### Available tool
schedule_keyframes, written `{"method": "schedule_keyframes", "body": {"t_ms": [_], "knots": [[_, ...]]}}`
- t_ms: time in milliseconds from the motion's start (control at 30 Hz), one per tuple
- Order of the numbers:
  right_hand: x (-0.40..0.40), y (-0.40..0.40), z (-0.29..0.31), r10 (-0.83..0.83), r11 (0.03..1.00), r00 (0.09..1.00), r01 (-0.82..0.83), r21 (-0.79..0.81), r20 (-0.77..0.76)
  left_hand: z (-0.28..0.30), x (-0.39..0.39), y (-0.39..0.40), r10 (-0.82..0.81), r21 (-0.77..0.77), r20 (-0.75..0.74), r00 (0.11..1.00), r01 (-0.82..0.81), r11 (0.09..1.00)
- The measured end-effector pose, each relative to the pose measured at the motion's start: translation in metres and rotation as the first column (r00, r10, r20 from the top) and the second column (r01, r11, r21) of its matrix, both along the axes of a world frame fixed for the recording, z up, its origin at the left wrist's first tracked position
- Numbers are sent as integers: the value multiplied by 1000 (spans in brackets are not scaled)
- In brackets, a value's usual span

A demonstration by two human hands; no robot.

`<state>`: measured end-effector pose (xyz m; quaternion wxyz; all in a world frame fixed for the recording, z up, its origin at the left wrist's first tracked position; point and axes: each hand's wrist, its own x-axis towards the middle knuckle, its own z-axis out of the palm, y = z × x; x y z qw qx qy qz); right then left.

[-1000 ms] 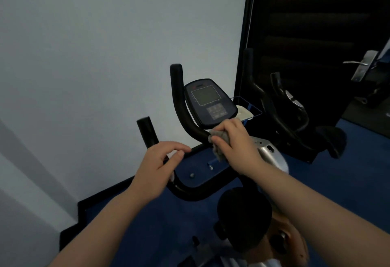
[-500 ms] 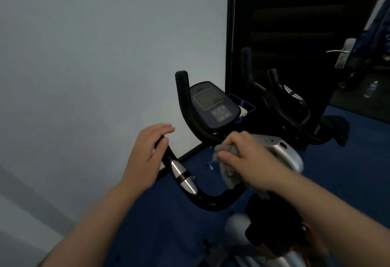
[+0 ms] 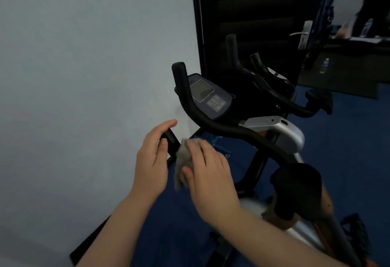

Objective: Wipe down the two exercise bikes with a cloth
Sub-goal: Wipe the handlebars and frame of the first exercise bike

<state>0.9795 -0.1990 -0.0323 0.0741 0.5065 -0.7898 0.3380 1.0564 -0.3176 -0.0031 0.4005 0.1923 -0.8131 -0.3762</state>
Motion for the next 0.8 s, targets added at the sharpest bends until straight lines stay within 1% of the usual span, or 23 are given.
{"method": "schedule_keyframes", "body": {"t_ms": [33,67,133,167,233,300,400,467,533,600,700,767,800], "knots": [[-3,-13,8,-3,1000,996,4,-5,87,0,1,-2,-7,-10,11,1000,8,1000],[-4,-23,13,-6,1000,991,7,-9,133,1,3,-5,-22,-11,21,1000,22,1000],[-1,-25,12,-27,1000,993,26,14,116,3,8,-12,-75,0,45,996,75,997],[2,-19,9,-39,999,996,36,33,81,4,9,-14,-107,1,50,993,107,994],[6,-4,1,-48,995,999,48,84,7,6,11,-16,-155,6,38,987,155,988],[1,-8,1,-74,991,997,74,107,-9,7,11,-15,-181,22,6,983,181,983],[-7,-39,19,-48,992,992,33,122,118,5,9,-16,-222,86,-53,974,225,970],[-6,-47,25,-18,995,986,2,96,168,4,9,-18,-236,121,-77,969,244,962],[-2,-35,20,-10,996,987,-4,87,160,4,10,-18,-238,140,-101,966,250,958],[0,-14,9,-7,997,991,-4,80,137,4,10,-18,-234,120,-112,966,247,961],[-5,-3,6,-11,997,980,-5,78,197,3,8,-16,-217,106,-123,968,231,967],[-6,-19,14,-10,996,969,-12,88,247,1,7,-13,-209,98,-136,968,223,970],[-4,-30,19,-5,998,964,-14,67,268,0,7,-12,-211,101,-140,967,226,969]]}}
